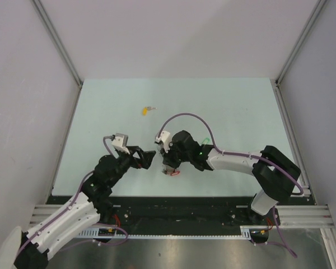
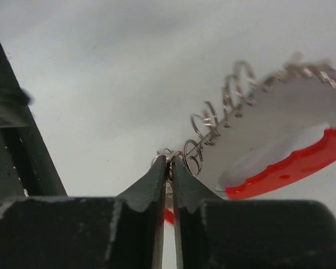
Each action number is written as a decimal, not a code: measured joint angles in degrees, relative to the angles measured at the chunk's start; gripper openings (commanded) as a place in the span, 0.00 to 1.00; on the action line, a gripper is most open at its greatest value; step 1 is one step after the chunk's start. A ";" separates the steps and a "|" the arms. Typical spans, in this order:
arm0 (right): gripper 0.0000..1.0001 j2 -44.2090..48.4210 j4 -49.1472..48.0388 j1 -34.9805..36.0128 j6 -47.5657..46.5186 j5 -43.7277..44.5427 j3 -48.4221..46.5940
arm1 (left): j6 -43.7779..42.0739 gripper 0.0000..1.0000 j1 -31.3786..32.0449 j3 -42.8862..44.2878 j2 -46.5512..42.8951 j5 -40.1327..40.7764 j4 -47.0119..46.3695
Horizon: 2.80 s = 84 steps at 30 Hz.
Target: Put the keys on the keyring
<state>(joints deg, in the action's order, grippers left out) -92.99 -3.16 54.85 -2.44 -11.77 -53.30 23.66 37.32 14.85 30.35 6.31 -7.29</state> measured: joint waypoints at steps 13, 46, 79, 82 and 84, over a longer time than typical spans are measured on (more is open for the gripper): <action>0.62 1.77 8.28 -2.05 2.32 0.57 0.02 | 2.36 0.98 0.00 1.57 8.39 -1.51 4.94; 1.00 23.85 -8.04 -19.41 16.98 -0.92 20.20 | 2.82 0.38 4.68 13.68 43.95 -9.51 3.21; 0.98 22.86 -8.83 -20.48 14.34 -4.24 20.65 | 1.81 0.41 4.63 18.51 50.77 -10.03 6.71; 0.98 22.86 -8.83 -20.48 14.34 -4.57 20.65 | 1.88 0.44 4.72 18.93 50.66 -10.86 6.86; 0.98 22.86 -8.83 -20.48 14.32 -4.81 20.65 | 2.01 0.45 5.05 19.39 50.03 -10.78 7.76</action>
<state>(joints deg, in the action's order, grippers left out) -70.13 -11.99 34.37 11.88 -16.58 -32.64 25.67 42.37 34.24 80.38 -4.47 0.47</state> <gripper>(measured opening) 0.981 0.436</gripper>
